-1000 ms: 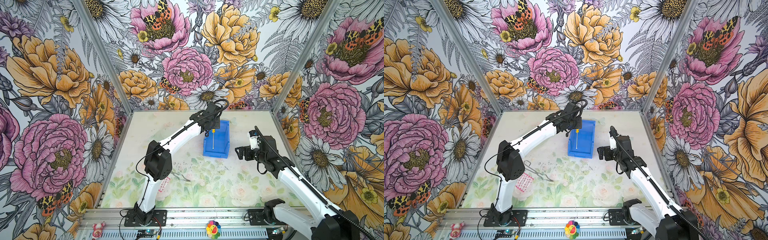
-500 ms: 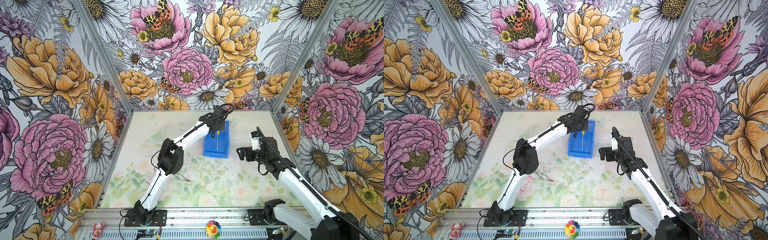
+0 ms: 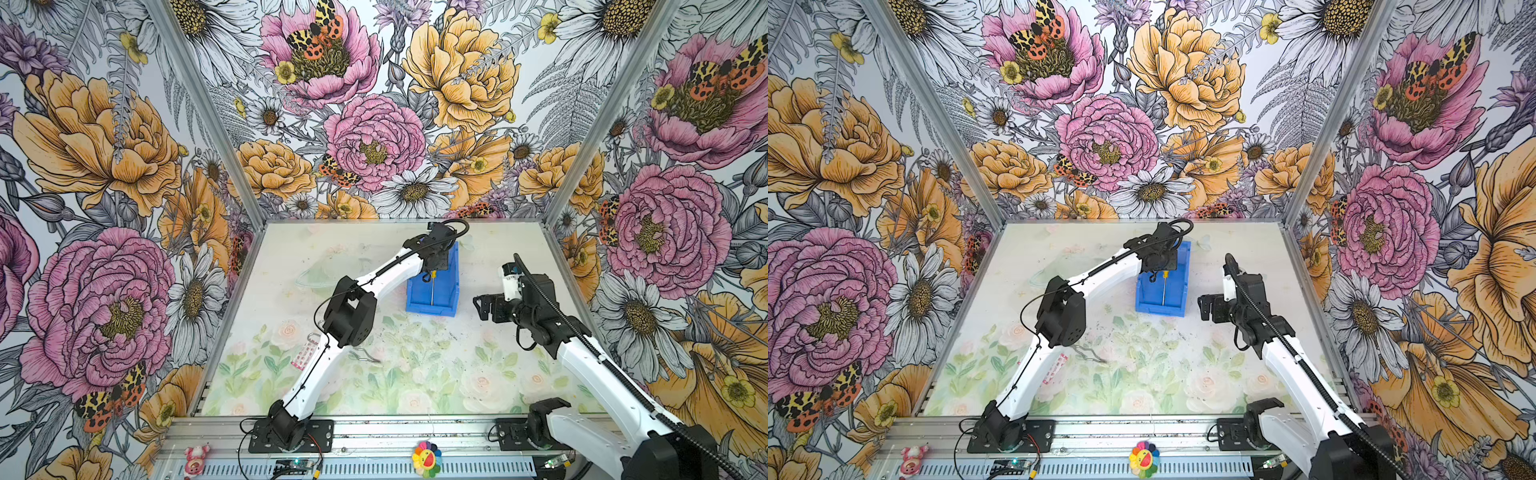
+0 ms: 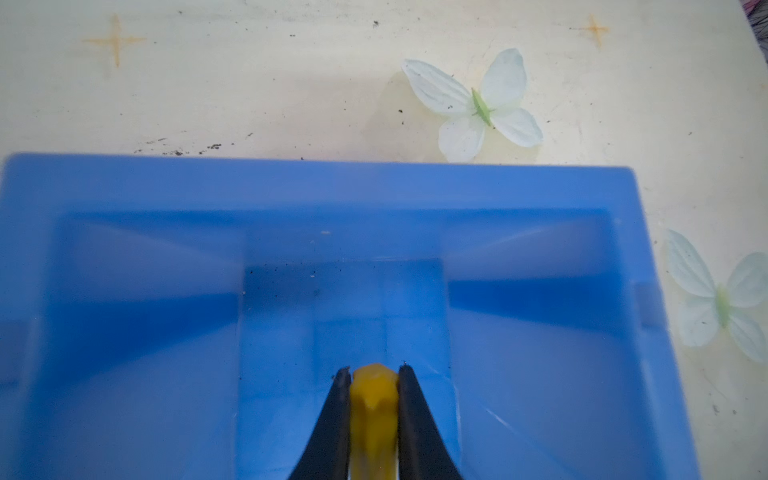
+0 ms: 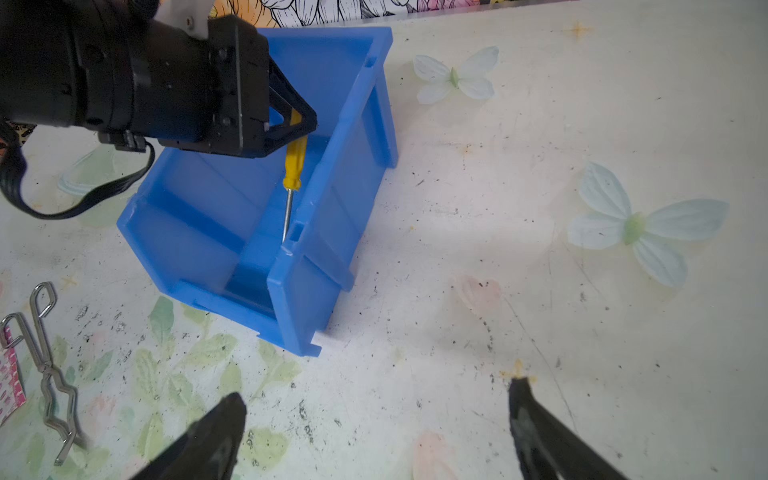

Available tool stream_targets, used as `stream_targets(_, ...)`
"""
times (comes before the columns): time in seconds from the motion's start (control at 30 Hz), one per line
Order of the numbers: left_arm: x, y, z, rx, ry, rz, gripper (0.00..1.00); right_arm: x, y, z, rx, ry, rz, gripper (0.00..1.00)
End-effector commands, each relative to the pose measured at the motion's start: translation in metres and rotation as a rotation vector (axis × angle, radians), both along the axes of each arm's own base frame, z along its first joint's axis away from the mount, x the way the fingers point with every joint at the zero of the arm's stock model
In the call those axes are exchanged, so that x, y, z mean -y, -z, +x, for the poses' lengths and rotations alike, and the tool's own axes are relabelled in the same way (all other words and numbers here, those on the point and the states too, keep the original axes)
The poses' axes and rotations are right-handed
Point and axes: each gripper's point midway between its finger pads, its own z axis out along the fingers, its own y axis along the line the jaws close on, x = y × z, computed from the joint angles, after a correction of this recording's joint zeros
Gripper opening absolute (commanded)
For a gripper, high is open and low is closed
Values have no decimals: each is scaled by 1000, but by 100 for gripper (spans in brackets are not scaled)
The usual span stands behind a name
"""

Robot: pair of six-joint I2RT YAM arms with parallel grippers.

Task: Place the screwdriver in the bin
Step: 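Lower the screwdriver into the bin and open the left gripper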

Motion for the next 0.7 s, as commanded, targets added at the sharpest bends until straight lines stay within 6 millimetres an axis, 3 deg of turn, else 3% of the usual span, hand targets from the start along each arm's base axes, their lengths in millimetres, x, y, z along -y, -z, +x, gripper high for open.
stream_targets(0.0,2,3,6,16,-13,-1,0,1,4,-1,-9,8,10,99)
stream_targets(0.37,1,37,4,-36,-24,19,0,1,8,-1,-24,8,15,99)
stream_targets(0.67,2,43,3,-44,-24,20,1,1,7,-2,-22,8,17,100)
